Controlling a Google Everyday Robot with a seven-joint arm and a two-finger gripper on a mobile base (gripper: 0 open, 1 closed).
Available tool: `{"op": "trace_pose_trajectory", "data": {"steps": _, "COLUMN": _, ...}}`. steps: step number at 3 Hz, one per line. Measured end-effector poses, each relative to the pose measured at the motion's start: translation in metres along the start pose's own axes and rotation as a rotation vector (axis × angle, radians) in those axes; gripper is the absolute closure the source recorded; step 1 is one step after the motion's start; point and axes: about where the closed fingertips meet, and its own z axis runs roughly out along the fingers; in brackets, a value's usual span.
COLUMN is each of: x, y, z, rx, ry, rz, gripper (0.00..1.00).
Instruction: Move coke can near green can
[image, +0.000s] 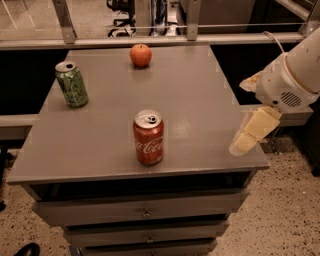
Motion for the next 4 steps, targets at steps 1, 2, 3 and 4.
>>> {"op": "trace_pose_trajectory", "data": {"steps": 1, "x": -0.008, "y": 0.002, "z": 0.019, "rx": -0.029, "ry": -0.097, "rz": 0.028, "gripper": 0.0}}
{"op": "trace_pose_trajectory", "data": {"steps": 2, "x": -0.022, "y": 0.007, "z": 0.034, "rx": -0.059, "ry": -0.202, "rz": 0.039, "gripper": 0.0}}
{"op": "trace_pose_trajectory", "data": {"steps": 3, "x": -0.043, "y": 0.015, "z": 0.048, "rx": -0.081, "ry": -0.318, "rz": 0.026, "gripper": 0.0}}
{"op": "trace_pose_trajectory", "data": {"steps": 4, "x": -0.067, "y": 0.027, "z": 0.062, "rx": -0.086, "ry": -0.44, "rz": -0.008, "gripper": 0.0}}
